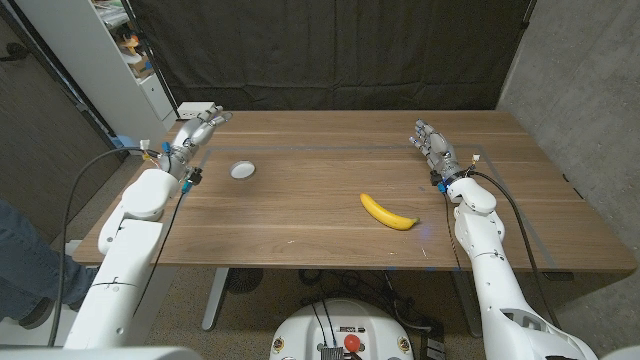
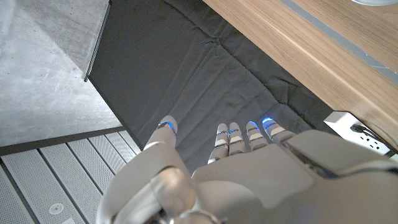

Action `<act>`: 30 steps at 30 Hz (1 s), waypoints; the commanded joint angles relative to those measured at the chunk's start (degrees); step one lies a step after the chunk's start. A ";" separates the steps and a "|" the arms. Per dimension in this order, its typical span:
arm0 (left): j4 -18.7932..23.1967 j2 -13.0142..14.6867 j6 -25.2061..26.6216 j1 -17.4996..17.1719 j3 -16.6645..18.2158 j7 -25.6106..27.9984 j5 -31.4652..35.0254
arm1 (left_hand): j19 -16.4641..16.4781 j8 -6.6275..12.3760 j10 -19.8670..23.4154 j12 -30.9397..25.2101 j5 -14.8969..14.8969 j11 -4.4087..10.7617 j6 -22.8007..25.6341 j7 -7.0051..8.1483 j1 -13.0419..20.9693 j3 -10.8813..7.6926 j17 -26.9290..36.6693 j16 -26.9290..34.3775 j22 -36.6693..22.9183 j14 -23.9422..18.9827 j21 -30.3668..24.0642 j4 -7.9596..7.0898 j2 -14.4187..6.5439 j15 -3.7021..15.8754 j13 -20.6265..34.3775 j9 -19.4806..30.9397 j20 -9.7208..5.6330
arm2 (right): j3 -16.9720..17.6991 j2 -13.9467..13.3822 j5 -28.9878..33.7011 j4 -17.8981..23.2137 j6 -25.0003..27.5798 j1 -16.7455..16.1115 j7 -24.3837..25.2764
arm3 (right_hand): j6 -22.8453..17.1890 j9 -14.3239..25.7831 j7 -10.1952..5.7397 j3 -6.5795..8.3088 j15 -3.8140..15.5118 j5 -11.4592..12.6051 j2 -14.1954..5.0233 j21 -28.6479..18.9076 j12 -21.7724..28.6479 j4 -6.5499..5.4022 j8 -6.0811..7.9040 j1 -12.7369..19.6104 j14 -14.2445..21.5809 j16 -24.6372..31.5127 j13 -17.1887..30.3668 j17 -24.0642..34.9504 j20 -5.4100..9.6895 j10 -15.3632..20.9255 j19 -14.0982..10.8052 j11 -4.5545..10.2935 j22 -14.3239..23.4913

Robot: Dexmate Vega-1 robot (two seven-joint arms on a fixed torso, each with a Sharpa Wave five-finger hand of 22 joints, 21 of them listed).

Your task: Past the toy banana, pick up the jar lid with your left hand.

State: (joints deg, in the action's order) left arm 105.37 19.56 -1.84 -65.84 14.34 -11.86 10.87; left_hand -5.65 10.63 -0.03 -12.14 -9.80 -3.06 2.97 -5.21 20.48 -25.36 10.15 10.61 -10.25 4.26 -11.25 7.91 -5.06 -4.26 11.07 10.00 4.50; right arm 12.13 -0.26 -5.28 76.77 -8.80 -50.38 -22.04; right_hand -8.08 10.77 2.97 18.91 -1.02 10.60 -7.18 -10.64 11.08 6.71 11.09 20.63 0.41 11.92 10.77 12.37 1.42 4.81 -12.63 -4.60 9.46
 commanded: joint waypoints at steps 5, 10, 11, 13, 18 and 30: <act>2.68 1.20 0.94 -0.98 0.63 0.69 5.14 | 0.41 0.23 0.19 -0.21 -0.41 0.26 0.43 0.52 0.94 -0.13 0.11 0.36 -0.12 -0.55 -0.51 0.57 0.12 0.38 0.10 0.29 0.08 | -0.23 -0.21 -0.21 0.31 0.13 -0.26 -0.15 | -0.28 0.21 0.05 -0.05 -0.43 0.31 -0.02 -0.32 0.29 0.10 0.21 0.41 0.04 0.22 0.30 0.11 -0.16 0.39 -0.22 0.11 0.28; 3.05 1.62 1.46 -1.03 0.60 0.61 6.53 | 0.45 0.21 0.29 -0.24 -0.40 0.32 0.38 0.52 1.09 -0.15 0.11 0.36 -0.12 -0.61 -0.51 0.63 0.13 0.37 0.11 0.29 0.07 | -0.23 -0.22 -0.22 0.13 0.06 -0.24 -0.16 | -0.29 0.21 -0.06 -0.05 -0.42 0.31 -0.01 -0.32 0.29 0.08 0.21 0.38 0.06 0.23 0.30 0.12 -0.19 0.39 -0.21 0.08 0.28; 3.13 1.72 1.61 -1.03 0.59 0.56 6.81 | 0.46 0.22 0.28 -0.24 -0.40 0.37 0.41 0.56 1.12 -0.16 0.11 0.35 -0.12 -0.62 -0.51 0.64 0.13 0.39 0.11 0.29 0.05 | -0.24 -0.24 -0.17 0.11 0.01 -0.24 -0.13 | -0.28 0.21 -0.05 -0.06 -0.45 0.31 0.00 -0.32 0.29 0.10 0.20 0.39 0.10 0.24 0.30 0.11 -0.16 0.39 -0.21 0.09 0.28; 3.24 1.92 1.81 -1.02 0.57 0.47 7.29 | 0.46 0.20 0.26 -0.23 -0.40 0.34 0.38 0.52 1.18 -0.17 0.11 0.35 -0.12 -0.64 -0.50 0.67 0.13 0.38 0.11 0.29 0.07 | -0.20 -0.20 -0.23 0.12 0.04 -0.24 -0.09 | -0.27 0.21 -0.05 -0.05 -0.45 0.32 -0.02 -0.32 0.29 0.09 0.20 0.40 0.10 0.24 0.30 0.12 -0.17 0.39 -0.22 0.06 0.28; 3.82 2.56 1.88 -1.37 0.15 1.86 10.50 | 0.54 0.19 0.33 -0.24 -0.38 0.38 0.35 0.53 1.33 -0.19 0.12 0.33 -0.13 -0.67 -0.51 0.72 0.14 0.48 0.12 0.30 0.07 | -0.15 -0.20 -0.22 0.17 -0.03 -0.29 0.02 | -0.27 0.21 -0.08 -0.06 -0.42 0.32 -0.03 -0.31 0.28 0.08 0.20 0.39 0.11 0.24 0.30 0.12 -0.21 0.37 -0.20 0.25 0.28; 4.89 3.74 2.03 -1.68 -0.37 3.29 15.58 | 0.99 0.25 0.77 -0.38 -0.32 0.49 0.51 0.72 1.75 -0.23 0.12 0.45 -0.13 -1.20 -0.63 0.87 0.20 0.56 0.14 0.31 0.18 | -0.22 -0.17 -0.21 0.37 0.14 -0.41 0.14 | -0.15 0.22 -0.12 -0.08 -0.45 0.32 0.02 -0.32 0.29 0.10 0.15 0.38 0.13 0.24 0.30 0.11 -0.20 0.39 -0.20 0.25 0.28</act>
State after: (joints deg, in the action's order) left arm 109.20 22.24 -0.30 -67.20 14.40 -9.71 21.97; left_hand -4.97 10.63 0.37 -12.14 -9.80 -2.65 3.50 -4.69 21.76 -25.36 10.15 10.84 -10.25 3.46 -11.48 8.39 -4.84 -3.46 11.07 10.00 4.44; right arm 11.96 -0.43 -5.48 76.99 -8.69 -50.67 -22.07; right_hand -8.08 10.77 2.98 18.91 -1.02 10.60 -7.18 -10.64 11.08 6.71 11.09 20.63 0.41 11.92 10.77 12.37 1.42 4.81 -12.64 -4.60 9.46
